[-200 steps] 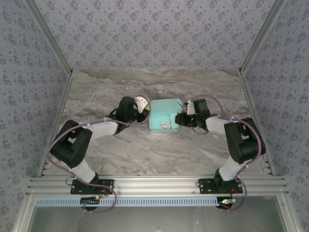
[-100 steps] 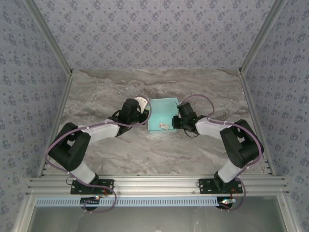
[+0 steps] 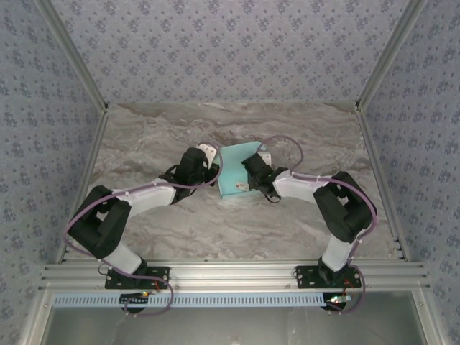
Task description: Fold the paper box
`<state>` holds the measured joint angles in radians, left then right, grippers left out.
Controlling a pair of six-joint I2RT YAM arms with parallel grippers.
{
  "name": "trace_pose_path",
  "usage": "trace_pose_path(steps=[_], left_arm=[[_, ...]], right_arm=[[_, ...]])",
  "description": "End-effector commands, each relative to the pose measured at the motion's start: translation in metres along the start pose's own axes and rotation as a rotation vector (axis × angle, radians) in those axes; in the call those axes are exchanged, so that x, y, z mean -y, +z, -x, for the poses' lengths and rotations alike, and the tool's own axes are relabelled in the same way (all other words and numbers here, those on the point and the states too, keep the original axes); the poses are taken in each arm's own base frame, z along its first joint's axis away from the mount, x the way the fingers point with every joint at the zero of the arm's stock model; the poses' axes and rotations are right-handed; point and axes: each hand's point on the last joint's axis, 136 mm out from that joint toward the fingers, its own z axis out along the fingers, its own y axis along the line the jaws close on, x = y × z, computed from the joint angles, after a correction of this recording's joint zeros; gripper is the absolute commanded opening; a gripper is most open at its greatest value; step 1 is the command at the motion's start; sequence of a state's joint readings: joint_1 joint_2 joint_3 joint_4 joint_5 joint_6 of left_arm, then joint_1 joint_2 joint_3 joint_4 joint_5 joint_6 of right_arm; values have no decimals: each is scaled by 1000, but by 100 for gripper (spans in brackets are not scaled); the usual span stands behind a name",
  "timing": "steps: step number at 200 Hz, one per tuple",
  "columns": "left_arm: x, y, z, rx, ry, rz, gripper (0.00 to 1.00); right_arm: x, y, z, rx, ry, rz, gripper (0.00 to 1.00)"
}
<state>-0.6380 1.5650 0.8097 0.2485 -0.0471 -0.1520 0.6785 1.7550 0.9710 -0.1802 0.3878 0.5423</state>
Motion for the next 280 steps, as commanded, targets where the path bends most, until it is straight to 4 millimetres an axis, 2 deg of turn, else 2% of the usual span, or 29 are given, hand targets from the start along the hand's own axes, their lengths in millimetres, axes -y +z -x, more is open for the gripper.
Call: trace_pose_path(steps=[1, 43, 80, 103, 142, 172, 192, 218, 280], left_arm=[[4, -9, 19, 60, -16, -7, 0], [3, -9, 19, 53, -12, -1, 0], [2, -8, 18, 45, -7, 7, 0], [0, -6, 16, 37, -2, 17, 0], [-2, -6, 15, 33, 0, 28, 0], [-3, -5, 14, 29, 5, 33, 0], [-3, -5, 16, 32, 7, 34, 0], [-2, -5, 16, 33, 12, 29, 0], [8, -9, 19, 48, 60, -29, 0]], right_arm=[[56, 13, -55, -179, -159, -273, 10], [51, 11, -46, -161, -181, -260, 12], [41, -4, -29, -108, -146, -163, 19], [25, -16, -17, -78, -82, -24, 27], [10, -34, -3, -52, 3, 149, 50], [5, -45, 3, -34, 54, 254, 57], [4, -50, 3, -38, 62, 306, 59], [13, -45, 0, -47, 59, 304, 59], [27, -40, 22, -4, -59, 352, 55]])
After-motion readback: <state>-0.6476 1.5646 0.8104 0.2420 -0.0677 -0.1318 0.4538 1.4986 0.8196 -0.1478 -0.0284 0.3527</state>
